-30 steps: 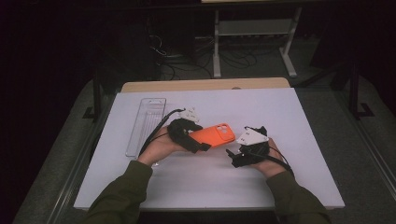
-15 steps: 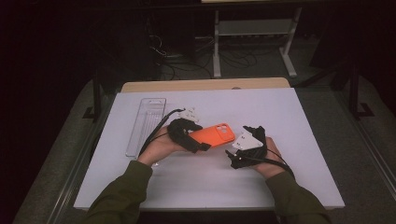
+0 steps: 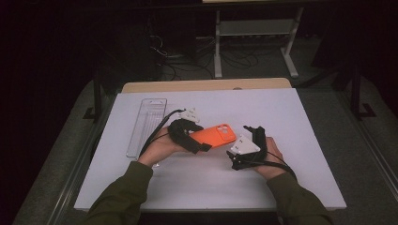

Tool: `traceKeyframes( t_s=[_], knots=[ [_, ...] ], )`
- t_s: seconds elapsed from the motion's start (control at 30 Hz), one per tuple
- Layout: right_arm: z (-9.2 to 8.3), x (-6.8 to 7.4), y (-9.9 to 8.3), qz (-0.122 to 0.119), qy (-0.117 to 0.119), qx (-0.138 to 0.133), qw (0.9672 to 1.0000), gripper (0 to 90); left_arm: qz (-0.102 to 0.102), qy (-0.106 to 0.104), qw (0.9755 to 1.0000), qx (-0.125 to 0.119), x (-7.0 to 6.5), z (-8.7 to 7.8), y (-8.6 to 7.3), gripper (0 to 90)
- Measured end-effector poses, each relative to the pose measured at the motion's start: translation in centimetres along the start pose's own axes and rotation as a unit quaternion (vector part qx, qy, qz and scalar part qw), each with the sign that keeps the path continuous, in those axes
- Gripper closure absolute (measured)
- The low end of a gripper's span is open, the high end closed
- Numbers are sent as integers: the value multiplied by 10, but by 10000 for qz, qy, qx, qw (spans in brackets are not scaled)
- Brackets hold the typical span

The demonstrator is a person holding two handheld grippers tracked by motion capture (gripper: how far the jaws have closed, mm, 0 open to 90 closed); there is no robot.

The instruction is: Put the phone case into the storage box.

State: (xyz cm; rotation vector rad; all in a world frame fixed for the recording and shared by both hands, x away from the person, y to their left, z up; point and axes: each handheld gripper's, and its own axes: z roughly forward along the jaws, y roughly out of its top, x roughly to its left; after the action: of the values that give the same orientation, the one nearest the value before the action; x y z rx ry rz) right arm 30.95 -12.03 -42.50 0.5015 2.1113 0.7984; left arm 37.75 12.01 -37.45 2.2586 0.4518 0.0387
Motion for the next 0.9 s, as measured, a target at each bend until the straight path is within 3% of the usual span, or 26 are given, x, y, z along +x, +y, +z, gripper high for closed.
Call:
traceKeyframes(
  t_s=[0.33,0.9],
  knots=[
    [-2,3,3,-304,-172,-20,9994,0,-106,-20,9999,-28,-1,1,0,166],
    [-2,13,6,-765,-497,-30,9958,0,53,-7,10000,33,1,0,0,167]
  ],
)
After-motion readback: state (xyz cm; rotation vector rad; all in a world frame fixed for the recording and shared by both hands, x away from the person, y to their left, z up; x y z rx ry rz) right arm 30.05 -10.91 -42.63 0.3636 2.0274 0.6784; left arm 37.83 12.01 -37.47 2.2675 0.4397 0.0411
